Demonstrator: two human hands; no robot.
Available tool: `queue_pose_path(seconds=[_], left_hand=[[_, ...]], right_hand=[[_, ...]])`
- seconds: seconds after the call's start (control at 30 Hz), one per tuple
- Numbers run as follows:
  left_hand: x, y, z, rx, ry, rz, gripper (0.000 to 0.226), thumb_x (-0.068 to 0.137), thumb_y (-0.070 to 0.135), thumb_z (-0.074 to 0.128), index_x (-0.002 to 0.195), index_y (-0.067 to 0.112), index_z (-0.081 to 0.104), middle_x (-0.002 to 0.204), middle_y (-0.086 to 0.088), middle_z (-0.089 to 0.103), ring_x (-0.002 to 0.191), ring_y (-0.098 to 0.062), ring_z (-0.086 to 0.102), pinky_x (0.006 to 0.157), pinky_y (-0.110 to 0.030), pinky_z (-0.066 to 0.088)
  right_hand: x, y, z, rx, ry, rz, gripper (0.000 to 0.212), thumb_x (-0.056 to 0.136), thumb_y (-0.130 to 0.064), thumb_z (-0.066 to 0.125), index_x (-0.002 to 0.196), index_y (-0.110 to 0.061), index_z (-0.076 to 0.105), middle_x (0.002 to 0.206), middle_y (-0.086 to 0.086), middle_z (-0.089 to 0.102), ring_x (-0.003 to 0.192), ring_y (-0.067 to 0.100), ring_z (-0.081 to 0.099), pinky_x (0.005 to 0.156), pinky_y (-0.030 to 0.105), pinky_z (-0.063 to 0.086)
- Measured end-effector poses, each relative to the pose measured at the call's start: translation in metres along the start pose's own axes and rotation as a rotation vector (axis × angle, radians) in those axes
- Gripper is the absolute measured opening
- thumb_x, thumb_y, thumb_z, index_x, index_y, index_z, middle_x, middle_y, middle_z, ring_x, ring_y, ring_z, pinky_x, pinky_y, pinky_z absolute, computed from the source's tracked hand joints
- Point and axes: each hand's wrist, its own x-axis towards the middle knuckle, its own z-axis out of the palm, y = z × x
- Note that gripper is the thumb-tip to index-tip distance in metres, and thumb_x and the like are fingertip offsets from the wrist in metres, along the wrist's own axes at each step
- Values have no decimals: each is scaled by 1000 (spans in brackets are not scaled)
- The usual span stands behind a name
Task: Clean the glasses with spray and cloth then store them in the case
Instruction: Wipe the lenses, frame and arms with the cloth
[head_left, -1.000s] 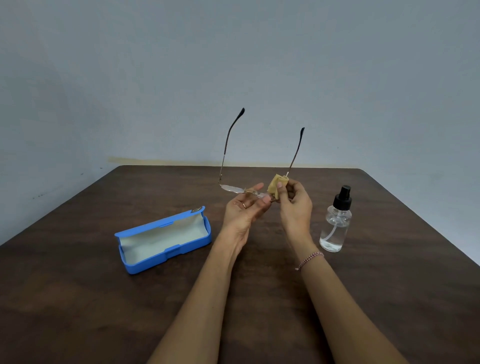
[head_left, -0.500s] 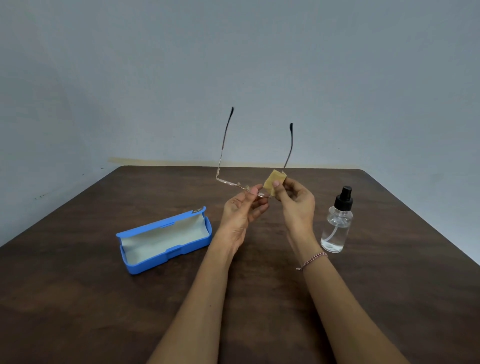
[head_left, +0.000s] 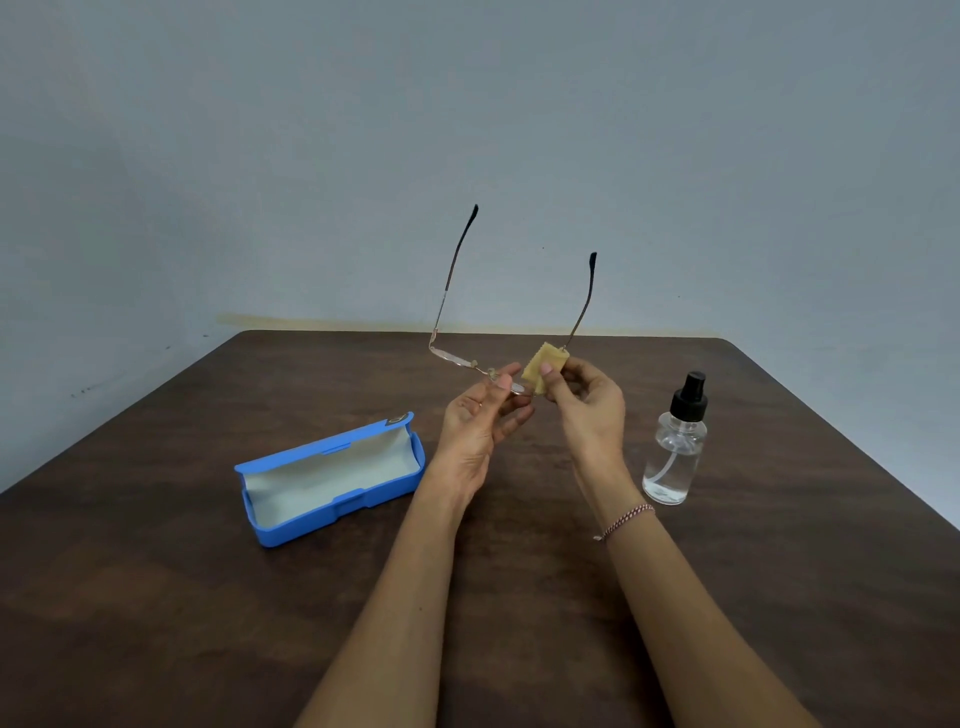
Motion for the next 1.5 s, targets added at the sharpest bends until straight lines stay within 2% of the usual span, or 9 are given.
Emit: queue_pose_path(seconds=[0.17,0.37,0.47,0.57,0.77,1.03,1.13,1.27,1.5], left_hand=[[-1,0,0,5,-31,-7,29,82,24,60,108,11,66,86,-6,65,82,-13,62,73,-24,57],[0,3,-4,-20,14,-3,31,82,31,59,104,10,67,78,1,70,71,-6,65,81,-32,57],[1,3,-4,-21,28,-5,27,89,29,55,105,11,66,78,1,70,73,-7,66,81,-33,56],[0,5,-5,-38,46,-15,26,91,30,53,105,13,67,76,0,68,74,-9,66,79,-31,57],[-2,8,-4,-27,64,-34,26,89,31,54,104,15,68,75,0,69,70,-8,66,64,-22,58],[-2,9,-5,-67,72,48,21,84,29,58,80,15,73,119,-11,61,82,-11,68,68,-23,58],[-2,9,-6,-90,18,30,27,71,28,65,90,10,72,114,-15,66,87,-15,70,72,-24,58],[-3,7,-5,-80,-37,15,36,70,20,64,104,6,64,90,-6,74,84,-14,71,75,-23,57],[-1,7,-6,-117,34,8,27,74,12,66,100,5,66,114,-14,66,88,-15,70,71,-21,57]], right_hand=[[2,-10,-2,28,89,-54,21,85,-28,67,102,-15,66,93,4,70,91,18,66,86,35,54],[-3,-30,-4,79,169,-171,21,86,-27,66,103,-15,65,95,1,69,89,14,65,76,19,50],[-7,-39,-7,88,204,-272,12,86,-26,67,96,-29,63,97,1,68,90,17,64,79,24,51],[-13,-48,-8,28,228,-421,18,86,-22,66,92,-38,59,97,-3,64,85,7,61,77,23,48],[-16,-52,-10,-94,250,-564,13,86,-15,66,98,-19,63,94,-4,59,81,-2,54,73,13,43],[-11,-40,-10,-97,131,-335,10,88,-24,64,90,-33,61,94,-2,67,82,6,62,71,11,47],[-7,-33,-10,-68,122,-245,14,86,-25,66,98,-18,65,89,-5,68,77,-8,61,70,7,46],[-3,-20,-8,-112,67,-181,25,83,-25,69,102,-9,68,91,2,71,83,3,64,73,11,49],[-4,-4,-1,-94,-40,-29,23,75,-24,76,95,-14,71,88,-1,73,87,12,68,83,28,55]])
